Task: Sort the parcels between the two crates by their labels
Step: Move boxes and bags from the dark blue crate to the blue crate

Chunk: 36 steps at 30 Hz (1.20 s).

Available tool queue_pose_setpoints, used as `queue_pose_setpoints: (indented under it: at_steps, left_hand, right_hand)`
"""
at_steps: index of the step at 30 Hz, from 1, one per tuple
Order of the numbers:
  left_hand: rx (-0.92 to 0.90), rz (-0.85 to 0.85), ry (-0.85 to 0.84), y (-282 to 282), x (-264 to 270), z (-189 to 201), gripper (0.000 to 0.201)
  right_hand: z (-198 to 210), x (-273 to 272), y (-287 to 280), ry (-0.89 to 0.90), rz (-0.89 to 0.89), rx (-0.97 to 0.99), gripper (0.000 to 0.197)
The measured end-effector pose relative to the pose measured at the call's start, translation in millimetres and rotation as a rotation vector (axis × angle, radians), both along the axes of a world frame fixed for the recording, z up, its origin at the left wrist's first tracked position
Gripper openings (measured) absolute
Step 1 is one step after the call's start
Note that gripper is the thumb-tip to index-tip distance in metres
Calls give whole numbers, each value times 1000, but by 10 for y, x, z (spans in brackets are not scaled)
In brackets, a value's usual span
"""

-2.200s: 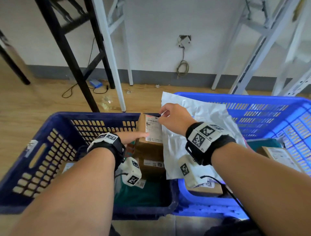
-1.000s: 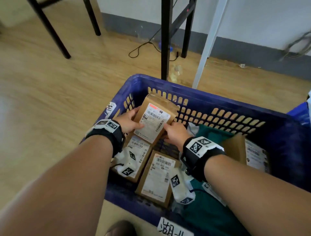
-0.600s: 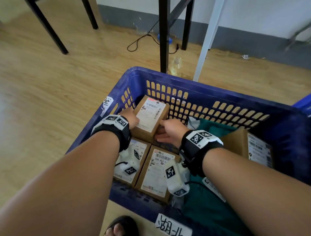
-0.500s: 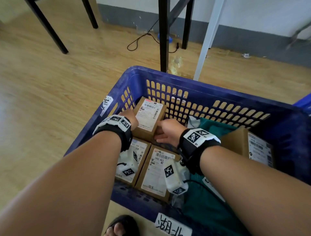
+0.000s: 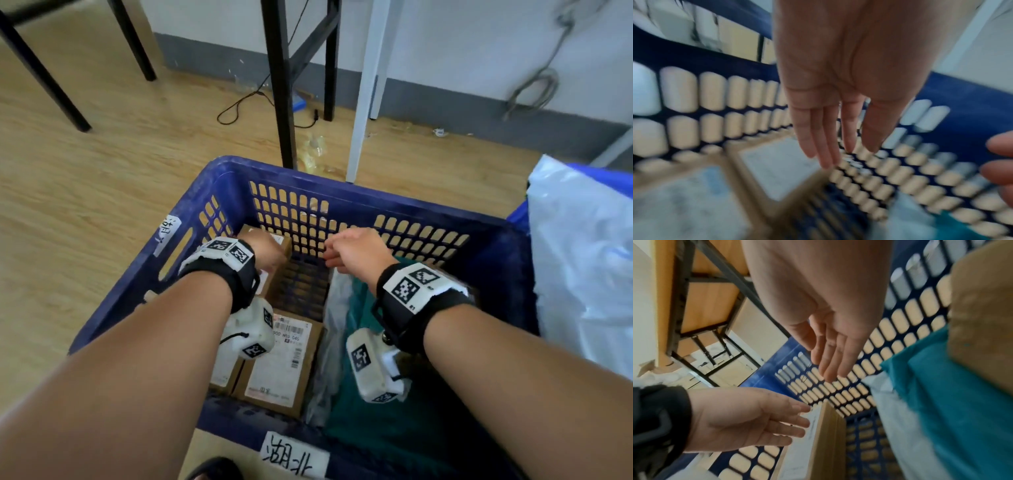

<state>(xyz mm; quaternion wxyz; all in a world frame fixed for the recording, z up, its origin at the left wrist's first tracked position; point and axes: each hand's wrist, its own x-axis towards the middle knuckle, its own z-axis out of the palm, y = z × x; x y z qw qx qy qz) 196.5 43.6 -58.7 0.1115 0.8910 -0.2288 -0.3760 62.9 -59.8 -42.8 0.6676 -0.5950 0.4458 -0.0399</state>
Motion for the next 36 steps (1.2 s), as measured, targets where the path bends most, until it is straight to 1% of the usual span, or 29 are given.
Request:
queue_pose_setpoints:
  at_steps: [2, 4, 6, 9, 11, 12, 15, 17, 18, 21, 22, 25, 27, 29, 30, 32, 33, 35, 36]
  left_hand:
    - [-147, 49, 227, -266, -297, 114, 27]
    - [-202, 17, 398, -501, -592, 169, 34]
    - [-185, -81, 529, -673, -860, 180, 45]
    - [-106, -201, 615, -830, -1145, 184, 63]
    - [-60, -241, 638, -863, -1237, 177, 69]
    - [-42, -254, 641, -878, -1290, 179, 73]
    - [-5, -263, 572, -893, -1407, 180, 82]
    - [-5, -234, 535, -898, -1453, 150, 87]
    - [-9, -209, 529, -900, -1466, 124, 90]
    - [-30, -125, 522, -892, -1503, 93, 99]
    - [-38, -101, 525, -880, -1509, 83, 99]
    - [-31, -35, 533, -852, -1520, 52, 91]
    - [8, 23, 563, -842, -1561, 60, 89]
    - [31, 36, 581, -849, -1627, 75, 79]
    - [28, 38, 580, -850, -1652, 80, 72]
    - [15, 55, 579, -832, -1656, 93, 68]
    - [13, 71, 599, -818, -1637, 86, 68]
    - [6, 102, 666, -776, -1579, 71, 67]
    - [4, 123, 709, -747, -1546, 69, 67]
  right_hand:
    - [101, -244, -220, 79, -55, -185, 23]
    - [192, -527, -395, 200, -84, -372, 26]
    - [279, -786, -517, 357, -59, -516, 30]
    - [355, -1064, -543, 596, 62, -628, 36]
    - [317, -1134, -538, 663, 102, -593, 39]
    - [294, -1169, -556, 671, 93, -560, 40]
    - [281, -1190, -563, 657, 70, -494, 40]
    - [296, -1189, -541, 670, 71, -448, 38]
    - [299, -1184, -540, 654, 60, -438, 37]
    - [312, -1191, -529, 684, 58, -402, 35]
    - [296, -1198, -523, 679, 17, -363, 33]
    - [264, -1220, -520, 697, 1, -337, 25]
    - [214, -1241, -534, 733, 31, -308, 25]
    - [175, -1247, -533, 751, 28, -319, 27]
    - [167, -1241, -526, 753, 30, -319, 29]
    - [173, -1227, -527, 784, 79, -343, 38]
    - [168, -1222, -534, 794, 114, -358, 48]
    - [155, -1244, -557, 778, 156, -344, 77]
    - [160, -1266, -556, 775, 161, -311, 83]
